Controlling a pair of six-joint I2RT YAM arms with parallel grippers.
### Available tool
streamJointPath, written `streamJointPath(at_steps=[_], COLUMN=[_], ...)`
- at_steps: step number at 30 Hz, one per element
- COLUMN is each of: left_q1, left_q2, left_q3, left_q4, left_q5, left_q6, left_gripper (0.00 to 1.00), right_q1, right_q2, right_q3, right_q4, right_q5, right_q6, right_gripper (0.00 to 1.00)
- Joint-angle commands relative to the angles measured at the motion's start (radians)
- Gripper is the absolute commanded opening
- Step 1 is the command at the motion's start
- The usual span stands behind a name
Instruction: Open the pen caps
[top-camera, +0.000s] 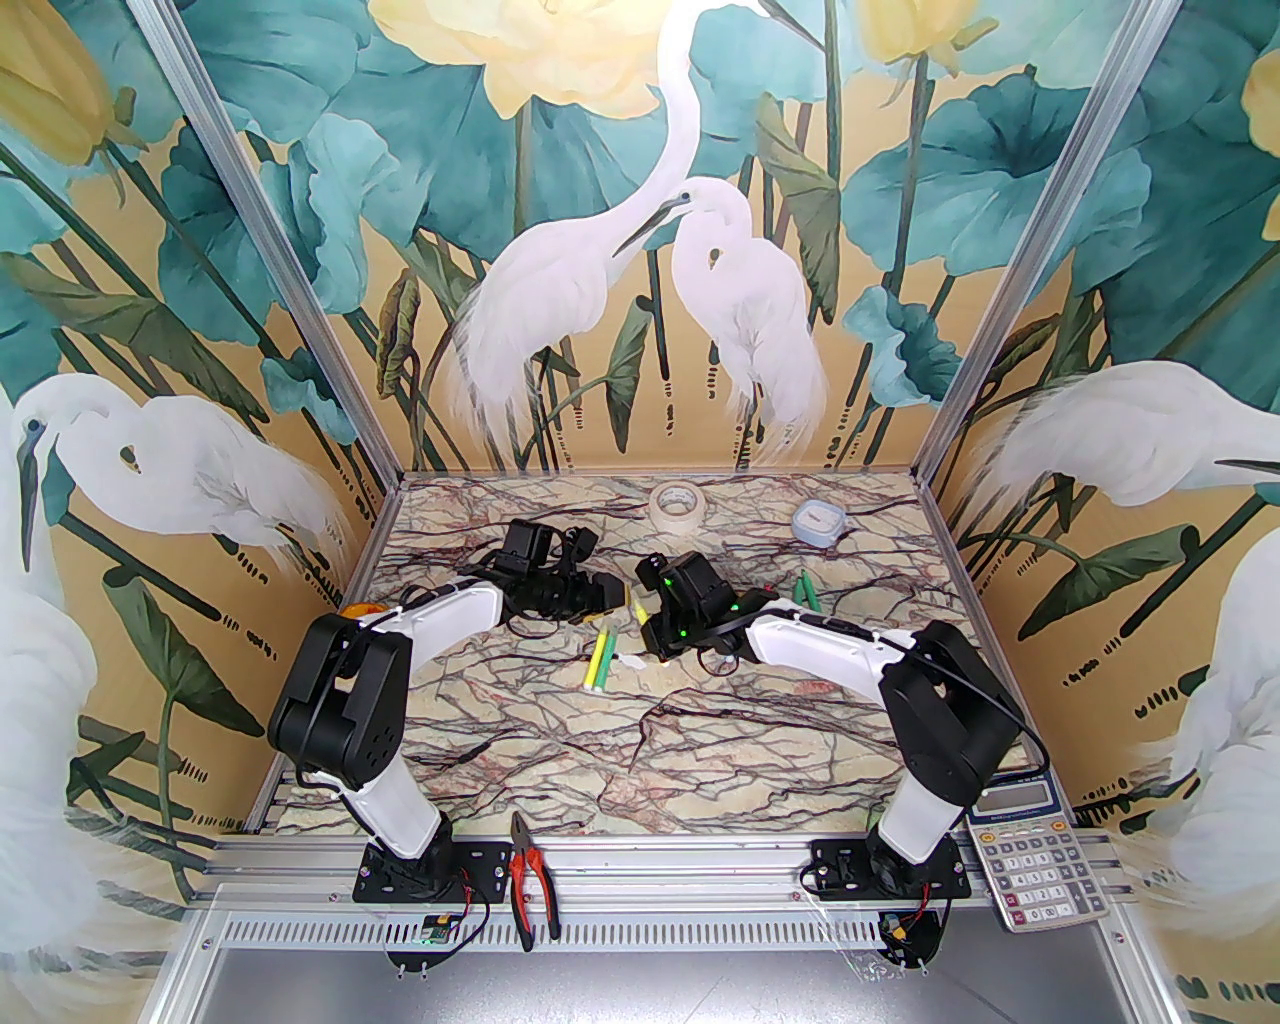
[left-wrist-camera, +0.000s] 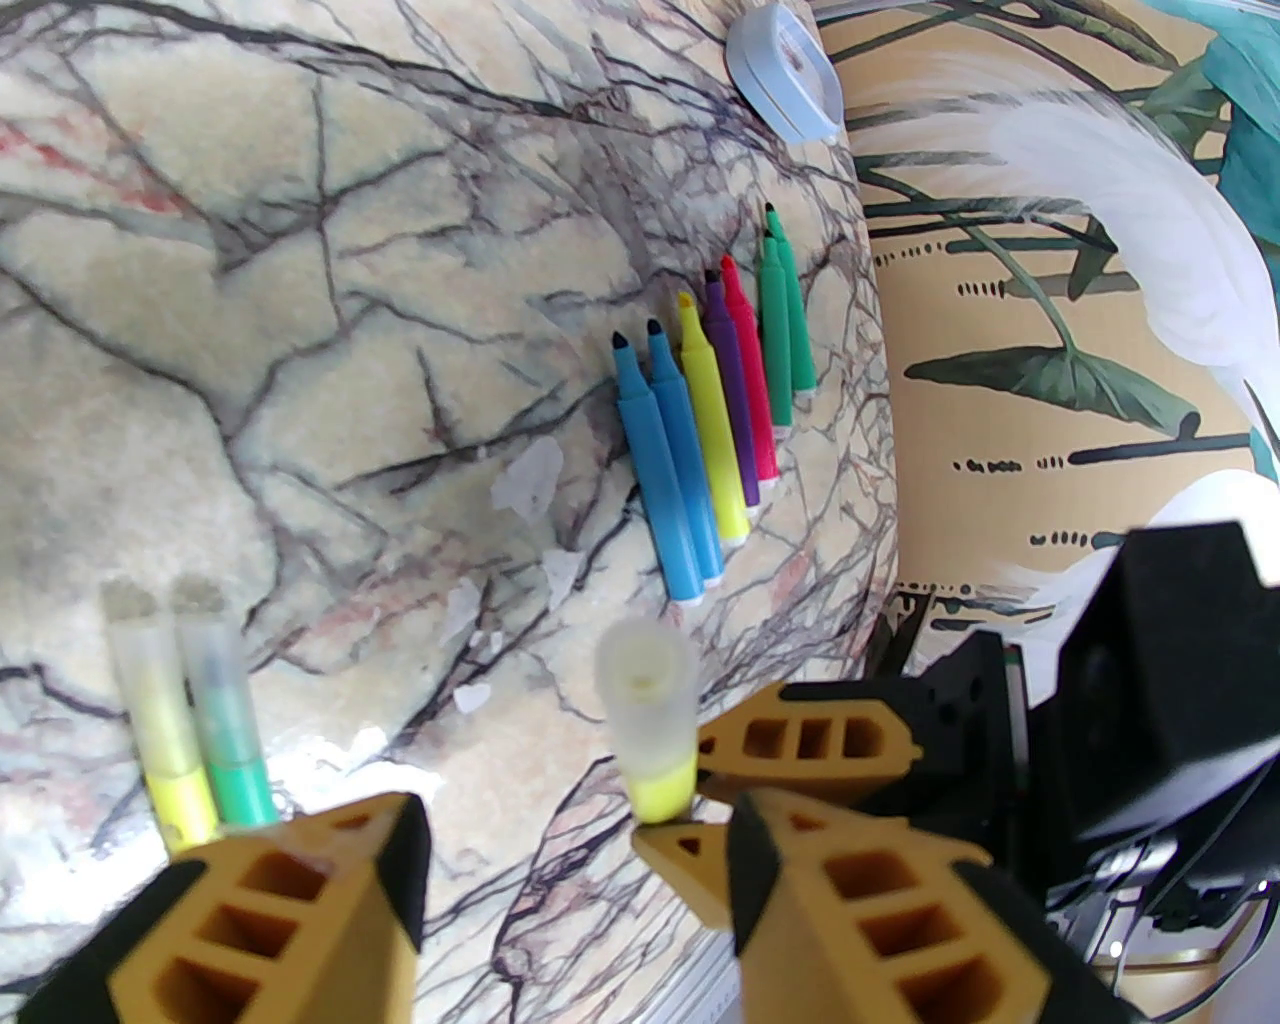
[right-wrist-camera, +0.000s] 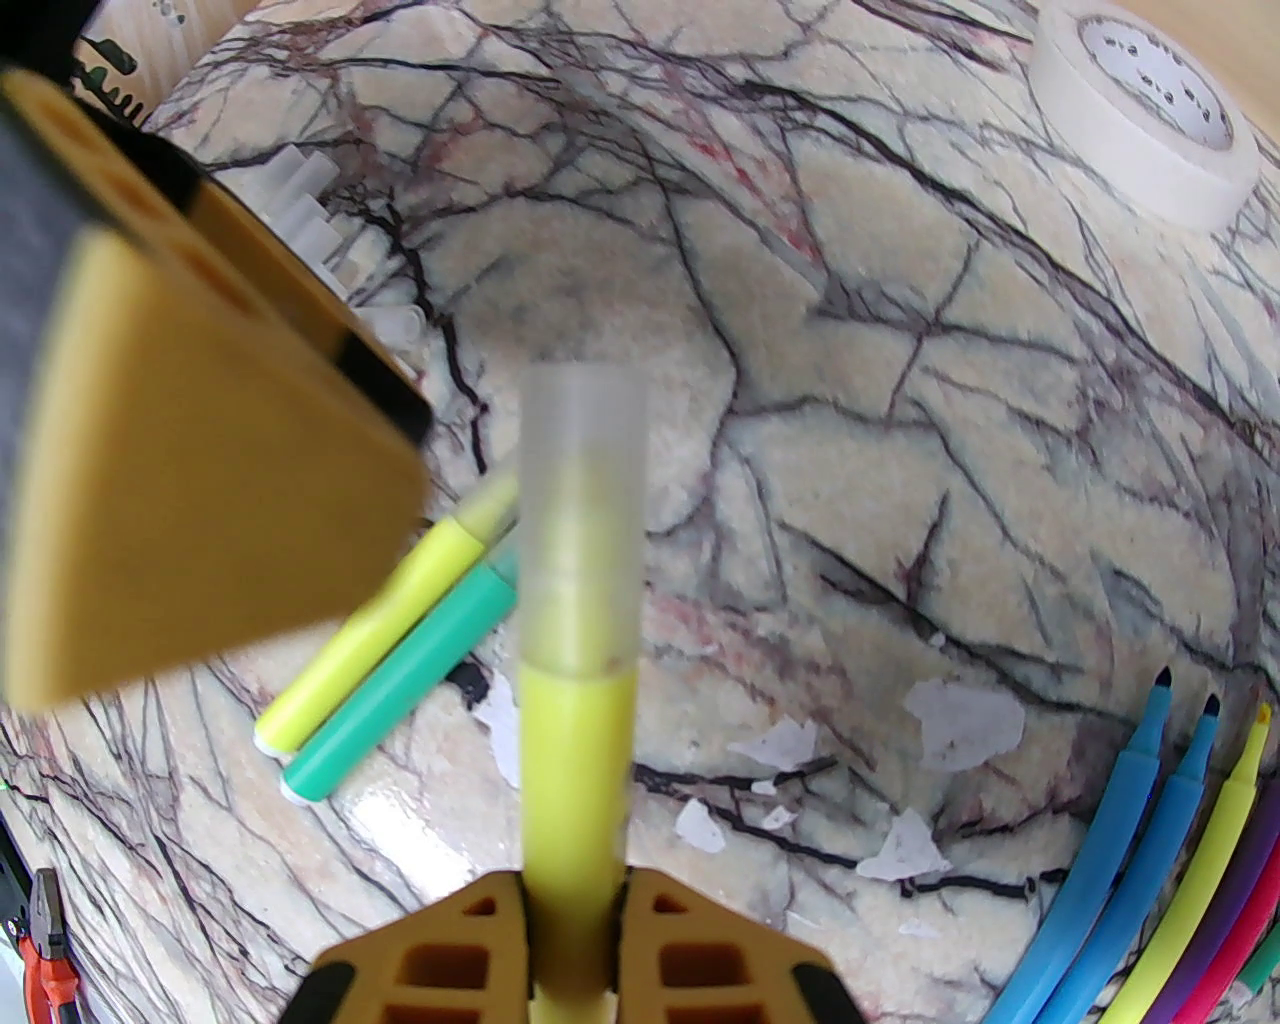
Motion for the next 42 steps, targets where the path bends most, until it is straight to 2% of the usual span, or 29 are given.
streamJointPath(at_steps=[1, 8, 25, 31, 36, 42], left_q1=[-0.012, -0.022, -0.030, -0.032, -0.031, -0.031], left_q2=[0.022, 0.040, 0.071, 0.074, 0.073, 0.065], left_q3=[0.039, 0.062, 0.091, 0.091, 0.086, 0.081], left_q4=[0.038, 0.049, 0.050, 0.050, 0.054, 0.057], left_q5=[0.050, 0.070, 0.088, 0.086, 0.087, 0.095], left_q6=[-0.019, -0.027, -0.035, -0.034, -0.040, -0.043], left_gripper=[0.54, 0.54, 0.36, 0.31, 0.24, 0.19], right_q1=[0.002, 0.004, 0.003, 0.003, 0.002, 0.002], right_q2=[-0.030, -0.037, -0.042, -0.039, -0.031, -0.007], right_q3=[-0.013, -0.011, -0.011, -0.015, -0.020, -0.018], right_q4=[0.020, 0.028, 0.043, 0.044, 0.053, 0.067], right_q5=[-0.027, -0.032, -0.019, -0.006, 0.007, 0.029], right_q6=[-0.019, -0.025, -0.031, -0.028, -0.022, -0.001], right_gripper=[0.02, 0.02, 0.04, 0.16, 0.34, 0.37])
